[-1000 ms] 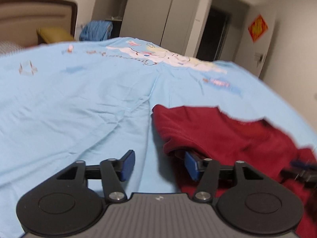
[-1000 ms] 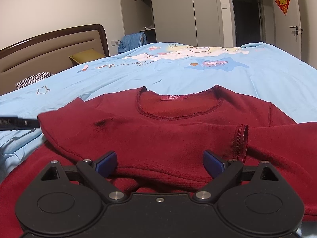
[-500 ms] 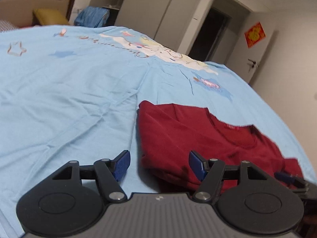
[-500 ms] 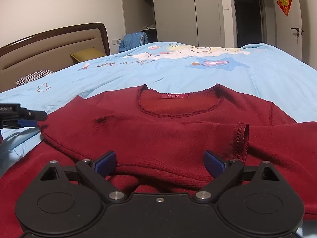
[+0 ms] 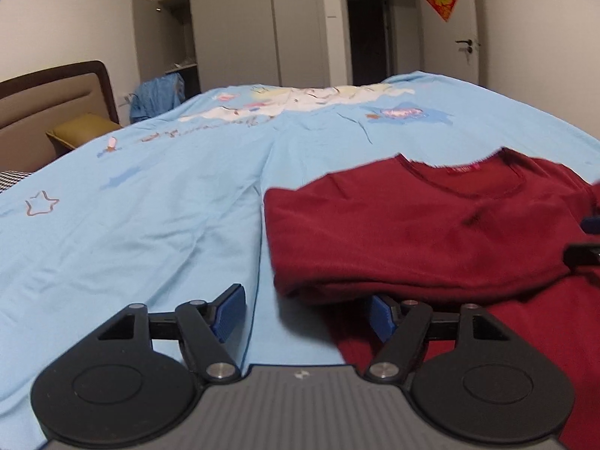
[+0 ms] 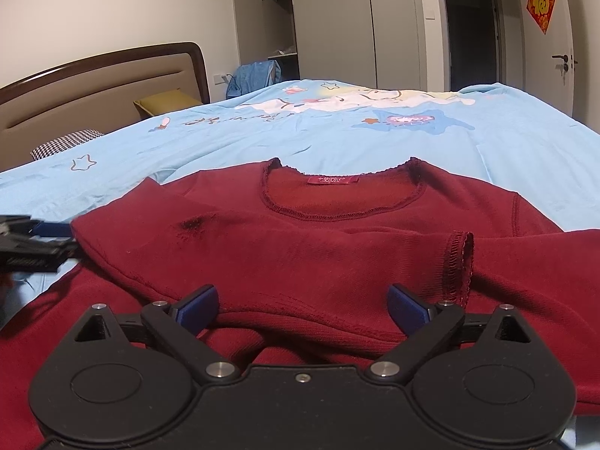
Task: Fold small clothes
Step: 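Open the left tool and withdraw it from the sweater edge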
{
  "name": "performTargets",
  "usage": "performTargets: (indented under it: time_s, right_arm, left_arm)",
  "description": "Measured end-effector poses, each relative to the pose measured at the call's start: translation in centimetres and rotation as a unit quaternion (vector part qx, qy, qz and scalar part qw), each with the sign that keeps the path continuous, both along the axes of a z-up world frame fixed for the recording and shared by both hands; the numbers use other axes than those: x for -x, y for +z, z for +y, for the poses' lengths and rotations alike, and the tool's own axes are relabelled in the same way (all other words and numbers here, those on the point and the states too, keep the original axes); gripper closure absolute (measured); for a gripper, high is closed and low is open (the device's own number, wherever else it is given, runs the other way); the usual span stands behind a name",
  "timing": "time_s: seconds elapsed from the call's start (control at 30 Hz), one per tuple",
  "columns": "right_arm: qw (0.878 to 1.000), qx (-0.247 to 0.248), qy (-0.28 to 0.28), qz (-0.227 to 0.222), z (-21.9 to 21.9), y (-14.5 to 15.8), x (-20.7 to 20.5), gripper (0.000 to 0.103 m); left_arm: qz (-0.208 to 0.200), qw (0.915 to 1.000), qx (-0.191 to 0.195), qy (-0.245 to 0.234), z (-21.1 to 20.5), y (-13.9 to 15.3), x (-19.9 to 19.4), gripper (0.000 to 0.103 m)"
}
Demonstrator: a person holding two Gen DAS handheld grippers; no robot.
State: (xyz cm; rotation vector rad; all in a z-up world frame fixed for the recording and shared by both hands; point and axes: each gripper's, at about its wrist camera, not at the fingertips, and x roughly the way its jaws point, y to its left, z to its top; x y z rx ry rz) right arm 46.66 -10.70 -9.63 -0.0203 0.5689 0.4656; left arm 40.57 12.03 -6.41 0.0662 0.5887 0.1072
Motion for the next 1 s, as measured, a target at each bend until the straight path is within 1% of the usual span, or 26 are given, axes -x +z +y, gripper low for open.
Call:
performTargets:
  time_s: [0.07,0.1,0.13,0.2,0.23,0.27,0.3,0.33,0.47,0.53,0.6,0.67,0.7,0.77,0.8,0.83,0.87,0.93,1.0]
  right_arm:
    - [1.0,-0.001,0.0,0.0,0.0,0.0,0.0,0.006]
    - [1.0,-0.001,0.0,0.0,0.0,0.0,0.0,0.006]
    - [1.0,-0.001,0.0,0.0,0.0,0.0,0.0,0.006]
    - [1.0,-0.002,0.0,0.0,0.0,0.0,0.0,0.006]
    - [1.0,-0.002,0.0,0.0,0.0,0.0,0.0,0.006]
    - [1.0,-0.003,0.001,0.0,0.0,0.0,0.0,0.006]
    - [1.0,-0.004,0.001,0.0,0.0,0.0,0.0,0.006]
    - [1.0,-0.005,0.001,0.0,-0.1,0.0,0.0,0.006]
    - [1.0,-0.006,0.003,0.001,-0.2,-0.1,0.0,0.006]
    - [1.0,-0.003,0.004,0.002,-0.1,-0.2,0.0,0.005]
    - [1.0,0.001,0.004,0.002,-0.1,-0.2,-0.1,0.005]
    - [1.0,0.005,0.003,0.001,0.0,-0.2,-0.1,0.005]
    - [1.0,0.007,0.003,0.0,0.0,-0.1,0.0,0.005]
    - [1.0,0.014,0.003,-0.004,0.0,0.2,0.3,0.005]
    - [1.0,0.015,0.003,-0.006,-0.2,0.4,0.6,0.005]
    - [1.0,0.015,0.003,-0.008,-0.5,0.6,1.0,0.005]
    - [1.0,0.013,0.001,-0.008,-0.8,0.9,1.4,0.005]
    - [1.0,0.007,-0.001,-0.011,-1.6,1.6,2.4,0.003]
    - [1.0,0.005,-0.003,-0.015,-2.4,2.4,3.9,0.002]
  left_arm:
    - [-0.016,0.9997,0.012,0.011,-0.2,0.4,-0.5,0.037]
    - [-0.027,0.9995,0.012,0.014,-0.3,0.7,-0.5,0.038]
    - [-0.04,0.9991,0.008,0.015,-0.5,0.9,-0.3,0.041]
    - [-0.055,0.9983,-0.01,0.014,-0.8,1.2,0.1,0.053]
    - [-0.058,0.9979,-0.026,0.016,-1.0,1.1,0.2,0.071]
    - [-0.055,0.9974,-0.043,0.019,-1.1,1.1,0.2,0.081]
    - [-0.051,0.997,-0.054,0.022,-1.2,1.0,0.2,0.083]
    - [-0.047,0.9968,-0.058,0.026,-1.1,0.8,0.3,0.087]
    - [-0.02,0.9958,-0.082,0.035,-0.7,-0.1,0.2,0.09]
    - [-0.005,0.9943,-0.102,0.033,-0.8,-0.9,-0.1,0.091]
    - [0.005,0.9936,-0.108,0.031,-0.9,-1.4,-0.3,0.091]
    - [0.012,0.9945,-0.102,0.024,-0.7,-1.4,-0.4,0.09]
    - [0.014,0.9956,-0.091,0.02,-0.5,-1.2,-0.3,0.089]
    - [0.026,0.9975,-0.063,0.016,0.1,-0.6,0.1,0.081]
    - [0.03,0.9978,-0.056,0.015,0.2,-0.4,0.4,0.075]
    - [0.033,0.9979,-0.054,0.014,0.2,-0.2,0.8,0.056]
    - [0.031,0.998,-0.053,0.014,0.2,0.0,1.3,0.044]
    - [0.025,0.9981,-0.056,0.014,0.0,0.4,2.5,0.043]
    - [0.027,0.9982,-0.05,0.017,0.0,0.6,3.7,0.04]
